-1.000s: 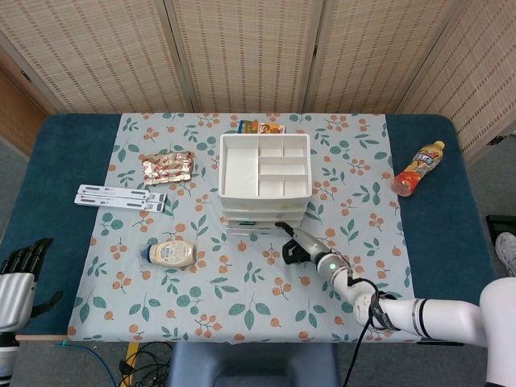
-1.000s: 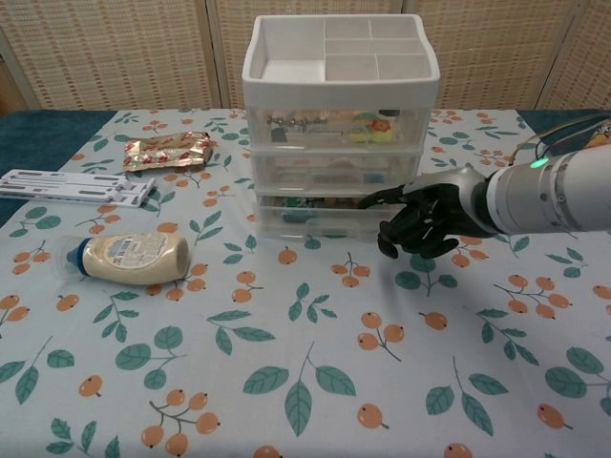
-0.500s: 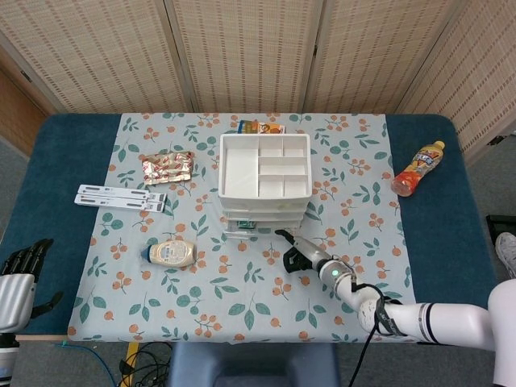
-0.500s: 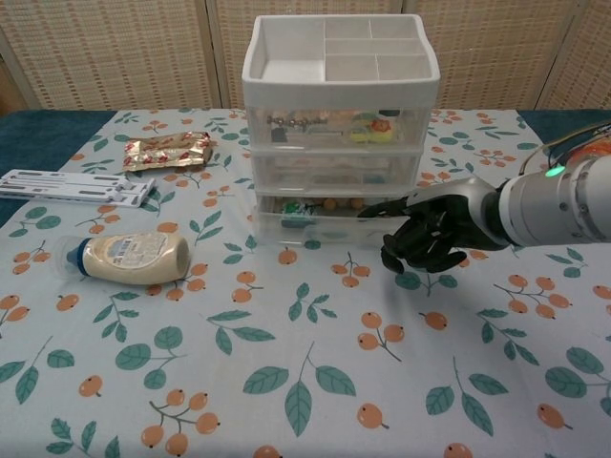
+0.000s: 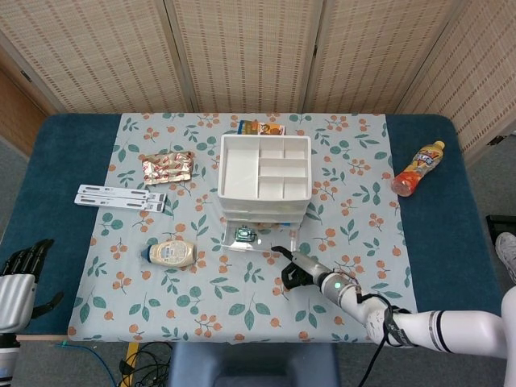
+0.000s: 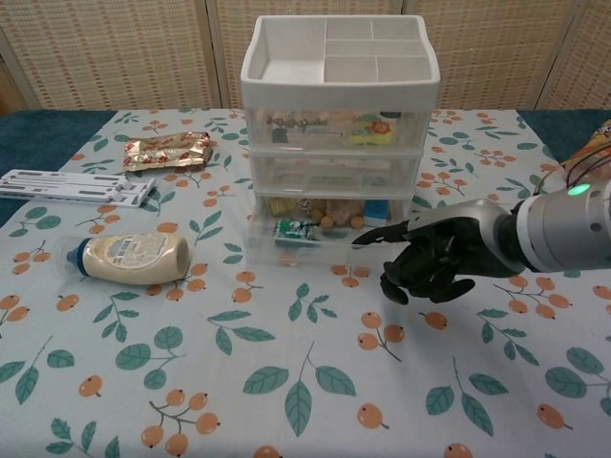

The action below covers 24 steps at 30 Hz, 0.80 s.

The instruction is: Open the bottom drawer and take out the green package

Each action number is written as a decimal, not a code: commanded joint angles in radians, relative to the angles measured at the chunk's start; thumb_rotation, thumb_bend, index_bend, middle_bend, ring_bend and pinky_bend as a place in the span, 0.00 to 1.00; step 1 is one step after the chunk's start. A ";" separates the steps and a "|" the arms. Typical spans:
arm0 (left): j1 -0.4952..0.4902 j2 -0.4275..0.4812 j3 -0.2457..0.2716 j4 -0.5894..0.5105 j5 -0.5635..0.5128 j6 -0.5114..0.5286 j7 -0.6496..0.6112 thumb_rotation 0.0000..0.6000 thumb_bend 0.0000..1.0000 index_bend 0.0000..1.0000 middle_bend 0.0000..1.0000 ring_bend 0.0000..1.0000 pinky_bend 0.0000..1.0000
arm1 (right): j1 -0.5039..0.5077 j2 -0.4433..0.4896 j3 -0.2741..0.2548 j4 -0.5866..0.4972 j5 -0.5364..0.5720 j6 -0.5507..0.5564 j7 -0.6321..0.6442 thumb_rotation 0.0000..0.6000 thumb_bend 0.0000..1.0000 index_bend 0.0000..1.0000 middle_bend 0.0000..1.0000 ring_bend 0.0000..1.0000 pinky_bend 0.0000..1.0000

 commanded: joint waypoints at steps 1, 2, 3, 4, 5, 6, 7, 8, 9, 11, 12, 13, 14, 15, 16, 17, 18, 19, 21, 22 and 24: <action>0.000 -0.001 0.000 0.002 0.000 -0.001 -0.001 1.00 0.18 0.08 0.13 0.14 0.14 | -0.006 0.006 -0.004 -0.011 -0.010 -0.003 0.008 1.00 0.77 0.03 0.71 0.91 0.98; 0.000 -0.002 0.000 0.002 0.000 0.000 -0.003 1.00 0.18 0.08 0.13 0.14 0.14 | -0.008 0.008 -0.006 -0.015 -0.015 -0.003 0.010 1.00 0.77 0.03 0.71 0.91 0.98; 0.000 -0.002 0.000 0.003 -0.001 0.000 -0.003 1.00 0.18 0.08 0.13 0.14 0.15 | -0.010 0.010 -0.008 -0.020 -0.018 -0.004 0.011 1.00 0.77 0.03 0.71 0.91 0.98; 0.001 -0.002 0.000 0.005 -0.001 0.001 -0.004 1.00 0.18 0.08 0.13 0.14 0.14 | -0.012 0.013 -0.012 -0.026 -0.023 -0.006 0.013 1.00 0.77 0.03 0.71 0.91 0.98; 0.001 -0.003 0.000 0.005 -0.001 0.000 -0.004 1.00 0.18 0.08 0.13 0.14 0.15 | -0.014 0.015 -0.014 -0.030 -0.026 -0.006 0.015 1.00 0.77 0.03 0.71 0.91 0.98; 0.000 -0.003 0.001 0.005 0.000 0.000 -0.004 1.00 0.18 0.08 0.13 0.14 0.14 | -0.015 0.018 -0.016 -0.036 -0.029 -0.010 0.019 1.00 0.77 0.03 0.71 0.91 0.98; 0.000 -0.003 0.001 0.005 0.000 0.000 -0.004 1.00 0.18 0.08 0.13 0.14 0.15 | -0.017 0.021 -0.017 -0.040 -0.031 -0.013 0.021 1.00 0.77 0.03 0.71 0.91 0.98; 0.000 -0.003 0.000 0.006 0.001 0.000 -0.005 1.00 0.18 0.08 0.13 0.14 0.15 | -0.018 0.023 -0.019 -0.044 -0.035 -0.014 0.023 1.00 0.77 0.03 0.71 0.91 0.98; 0.000 -0.003 0.000 0.006 0.001 0.001 -0.005 1.00 0.18 0.08 0.13 0.14 0.15 | -0.020 0.025 -0.021 -0.049 -0.041 -0.013 0.024 1.00 0.77 0.03 0.71 0.91 0.98; 0.001 -0.003 0.000 0.005 0.002 0.002 -0.006 1.00 0.18 0.08 0.13 0.14 0.15 | -0.025 0.030 -0.025 -0.061 -0.053 -0.013 0.027 1.00 0.77 0.03 0.71 0.91 0.98; 0.001 -0.003 0.000 0.005 0.002 0.002 -0.006 1.00 0.18 0.08 0.13 0.14 0.15 | -0.029 0.033 -0.025 -0.067 -0.058 -0.013 0.031 1.00 0.77 0.03 0.71 0.91 0.98; 0.001 -0.002 0.000 0.005 0.002 0.002 -0.006 1.00 0.18 0.08 0.13 0.14 0.15 | -0.031 0.035 -0.025 -0.072 -0.062 -0.013 0.034 1.00 0.77 0.03 0.71 0.91 0.98; 0.000 -0.002 0.000 0.004 0.002 0.002 -0.007 1.00 0.18 0.08 0.13 0.14 0.15 | -0.034 0.037 -0.025 -0.076 -0.066 -0.012 0.037 1.00 0.77 0.03 0.70 0.91 0.98; 0.001 -0.002 0.000 0.004 0.003 0.002 -0.007 1.00 0.18 0.08 0.13 0.14 0.15 | -0.037 0.039 -0.025 -0.080 -0.071 -0.011 0.039 1.00 0.77 0.03 0.70 0.91 0.98; 0.000 -0.002 0.000 0.003 0.004 0.003 -0.007 1.00 0.18 0.08 0.13 0.14 0.15 | -0.040 0.040 -0.024 -0.083 -0.078 -0.007 0.042 1.00 0.77 0.03 0.69 0.91 0.98; 0.000 -0.002 -0.001 0.003 0.005 0.004 -0.007 1.00 0.18 0.08 0.13 0.14 0.15 | -0.043 0.041 -0.024 -0.086 -0.084 -0.003 0.043 1.00 0.77 0.03 0.68 0.91 0.98; 0.000 -0.002 -0.001 0.003 0.006 0.004 -0.007 1.00 0.18 0.08 0.13 0.14 0.14 | -0.046 0.043 -0.023 -0.088 -0.091 0.000 0.044 1.00 0.77 0.02 0.67 0.91 0.98; -0.001 -0.002 -0.001 0.002 0.007 0.004 -0.007 1.00 0.18 0.08 0.13 0.14 0.15 | -0.050 0.046 -0.022 -0.093 -0.101 0.004 0.045 1.00 0.77 0.01 0.66 0.91 0.98; -0.001 -0.001 -0.001 0.002 0.007 0.005 -0.006 1.00 0.18 0.08 0.13 0.14 0.15 | -0.059 0.052 -0.019 -0.103 -0.117 0.010 0.049 1.00 0.77 0.00 0.64 0.90 0.98; 0.000 -0.001 -0.001 0.002 0.007 0.006 -0.005 1.00 0.18 0.08 0.13 0.14 0.15 | -0.067 0.059 -0.017 -0.112 -0.131 0.017 0.053 1.00 0.77 0.00 0.63 0.90 0.98; 0.000 -0.001 -0.002 0.002 0.005 0.007 -0.002 1.00 0.18 0.08 0.13 0.14 0.14 | -0.086 0.070 -0.012 -0.130 -0.161 0.033 0.057 1.00 0.77 0.00 0.62 0.90 0.98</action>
